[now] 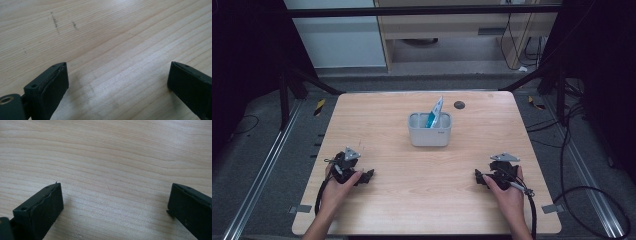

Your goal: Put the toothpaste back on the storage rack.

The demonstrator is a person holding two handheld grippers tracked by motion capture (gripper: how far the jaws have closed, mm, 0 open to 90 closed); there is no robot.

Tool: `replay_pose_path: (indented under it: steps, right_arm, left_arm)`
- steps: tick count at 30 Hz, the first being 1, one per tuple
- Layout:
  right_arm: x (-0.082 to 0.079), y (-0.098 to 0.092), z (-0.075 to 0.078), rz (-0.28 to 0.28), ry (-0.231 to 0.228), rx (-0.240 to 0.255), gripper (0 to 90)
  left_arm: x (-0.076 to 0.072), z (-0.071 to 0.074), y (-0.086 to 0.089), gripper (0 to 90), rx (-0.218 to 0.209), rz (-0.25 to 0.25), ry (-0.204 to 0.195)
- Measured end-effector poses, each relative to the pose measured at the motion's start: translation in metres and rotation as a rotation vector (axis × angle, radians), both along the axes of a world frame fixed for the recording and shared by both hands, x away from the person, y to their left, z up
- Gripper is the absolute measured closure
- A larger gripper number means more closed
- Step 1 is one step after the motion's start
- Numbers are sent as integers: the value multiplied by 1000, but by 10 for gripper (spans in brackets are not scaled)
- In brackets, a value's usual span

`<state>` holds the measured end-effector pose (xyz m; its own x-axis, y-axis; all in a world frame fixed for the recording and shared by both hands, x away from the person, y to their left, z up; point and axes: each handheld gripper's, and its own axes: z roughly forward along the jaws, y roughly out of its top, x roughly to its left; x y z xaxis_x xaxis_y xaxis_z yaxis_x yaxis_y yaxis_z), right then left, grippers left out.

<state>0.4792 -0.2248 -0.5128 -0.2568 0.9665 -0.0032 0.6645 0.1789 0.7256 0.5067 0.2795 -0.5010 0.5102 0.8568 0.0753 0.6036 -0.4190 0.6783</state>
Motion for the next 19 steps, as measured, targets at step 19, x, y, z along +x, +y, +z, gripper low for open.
replay_pose_path:
  steps: [19]
  right_arm:
    - [1, -9, 0, -3, 2, 0, 3]
  left_arm:
    - [10, -7, 7, 10, -71, 36, -18]
